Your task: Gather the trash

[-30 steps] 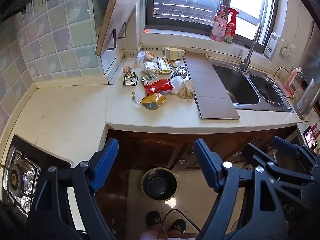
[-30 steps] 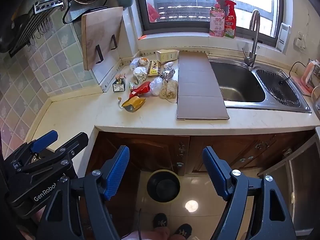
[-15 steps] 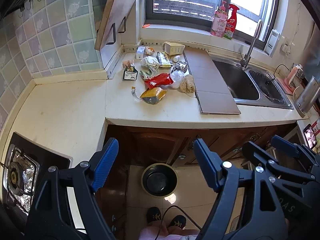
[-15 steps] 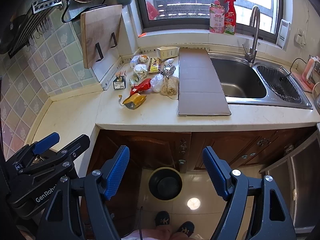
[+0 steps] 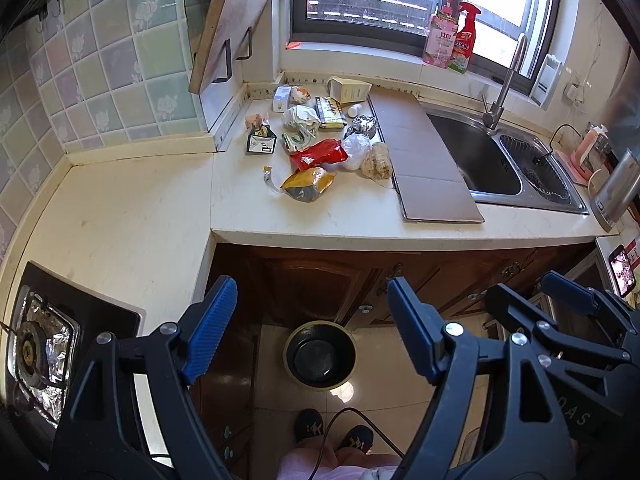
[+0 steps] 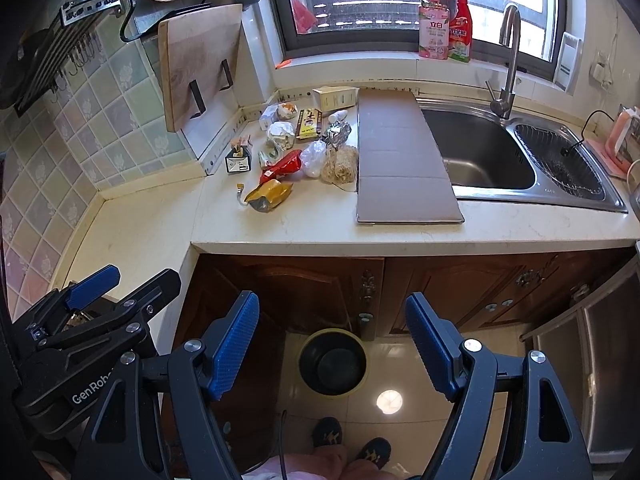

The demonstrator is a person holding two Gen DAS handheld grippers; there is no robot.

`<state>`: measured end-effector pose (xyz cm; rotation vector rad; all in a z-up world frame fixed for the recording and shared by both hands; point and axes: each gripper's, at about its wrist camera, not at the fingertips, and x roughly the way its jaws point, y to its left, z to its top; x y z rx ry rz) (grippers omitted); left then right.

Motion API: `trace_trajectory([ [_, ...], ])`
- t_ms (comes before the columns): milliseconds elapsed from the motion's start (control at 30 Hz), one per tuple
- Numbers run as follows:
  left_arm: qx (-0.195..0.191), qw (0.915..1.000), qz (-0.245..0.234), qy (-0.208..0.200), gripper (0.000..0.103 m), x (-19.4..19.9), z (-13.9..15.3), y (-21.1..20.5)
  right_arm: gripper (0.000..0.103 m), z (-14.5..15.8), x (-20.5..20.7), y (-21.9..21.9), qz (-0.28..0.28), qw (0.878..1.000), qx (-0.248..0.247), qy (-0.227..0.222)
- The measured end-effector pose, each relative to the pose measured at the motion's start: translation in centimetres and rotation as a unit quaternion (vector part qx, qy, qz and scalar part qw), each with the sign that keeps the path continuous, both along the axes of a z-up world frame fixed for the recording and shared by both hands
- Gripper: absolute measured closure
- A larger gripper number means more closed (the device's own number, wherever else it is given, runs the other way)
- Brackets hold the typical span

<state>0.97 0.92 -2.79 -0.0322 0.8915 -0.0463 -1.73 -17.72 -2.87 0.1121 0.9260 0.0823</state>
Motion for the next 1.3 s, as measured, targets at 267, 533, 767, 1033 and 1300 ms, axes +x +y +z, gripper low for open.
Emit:
trace_trajectory([
  [267, 0.004, 1.0, -0.002, 0.007, 0.028, 0.3, -0.1, -0.1, 0.025, 0.1, 0.7, 0.3, -0.001, 1.0, 0.001, 0.008],
  [533, 0.005, 0.9999, -0.002, 0.009, 0.028, 0.5, -0.2, -0.1, 0.026, -0.1, 0.8, 0.2, -0.002, 1.0, 0.0, 0.008],
  [767, 0.005, 0.9999, -0.006, 0.012, 0.028, 0.8, -0.5, -0.1, 0.026, -0.1, 0.9, 0.2, -0.002, 1.0, 0.0, 0.008],
  [1033, 0.001, 0.9998, -0.016, 0.014, 0.028, 3.1, -0.3, 0.8, 0.026, 0.1, 1.7, 0.3, -0.01, 1.0, 0.0, 0.008],
  [1300, -0.019, 0.9992, -0.032, 0.013, 0.028, 6.1, -0.1, 1.8, 0.027, 1.0, 4.4, 1.1, -0.018, 1.0, 0.003, 0.01],
])
